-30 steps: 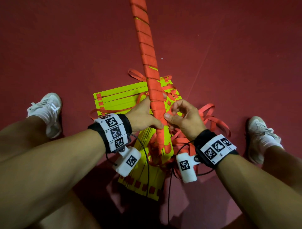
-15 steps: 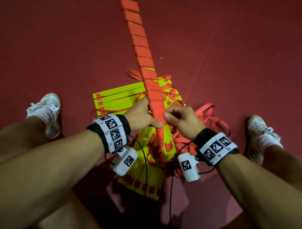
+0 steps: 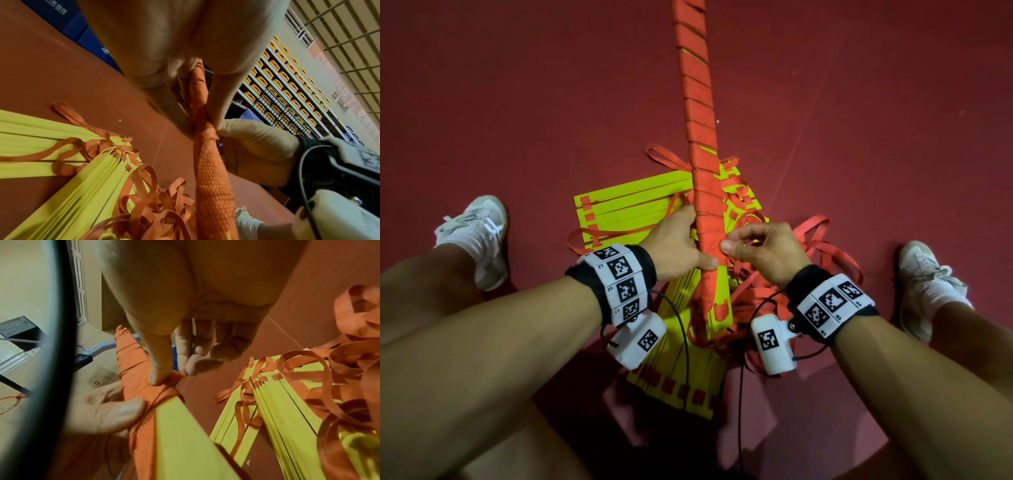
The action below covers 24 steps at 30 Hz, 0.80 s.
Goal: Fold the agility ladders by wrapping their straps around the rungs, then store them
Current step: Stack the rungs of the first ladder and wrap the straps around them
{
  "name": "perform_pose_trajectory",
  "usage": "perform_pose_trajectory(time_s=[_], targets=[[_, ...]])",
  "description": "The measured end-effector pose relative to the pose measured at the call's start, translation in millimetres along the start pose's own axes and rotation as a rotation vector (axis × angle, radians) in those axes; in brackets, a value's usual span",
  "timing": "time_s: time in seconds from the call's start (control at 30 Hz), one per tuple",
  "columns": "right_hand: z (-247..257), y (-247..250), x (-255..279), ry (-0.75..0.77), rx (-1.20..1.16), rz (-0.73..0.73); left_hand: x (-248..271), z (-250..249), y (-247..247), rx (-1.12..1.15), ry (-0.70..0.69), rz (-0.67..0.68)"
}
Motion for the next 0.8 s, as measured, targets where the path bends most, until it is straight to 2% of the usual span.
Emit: perform_pose_trajectory(time_s=[0.13, 0.27, 0.37, 0.5, 0.57, 0.67, 0.8], targets=[[2, 8, -5, -0.024, -0.107, -0.005, 1, 1, -3, 0.034, 0.046, 0.028], [5, 20, -11, -0.021, -0.171, -0.108, 6, 2, -11, 0.09, 0.075, 0.107], [11, 30, -11, 0.033, -0.108, -0.162, 5, 12, -15, 0.103, 0.129, 0.138], [17, 40, -3, 0.104, 0.016, -0.168, 6, 32, -20, -0.005, 0.244, 0.161], [20, 36, 2, 0.161, 0.166, -0.116, 11, 44, -26, -0.055, 0.302, 0.208], [27, 19, 13, 0.284, 0.514, 0.012, 19, 64, -31, -0.13, 0.355, 0.277], [9, -13, 19, 0.26, 0.762, 0.295, 24, 80, -36, -0.249, 0.372, 0.357]])
Point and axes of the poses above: each hand's wrist, its own x-axis away from the middle knuckle, its own y-axis out of the back of the hand, z = x × y, the point moved 5 cm from there along -x, towards the middle knuckle, and after that the axes turned 10 degrees about x, right-handed, at the moved point
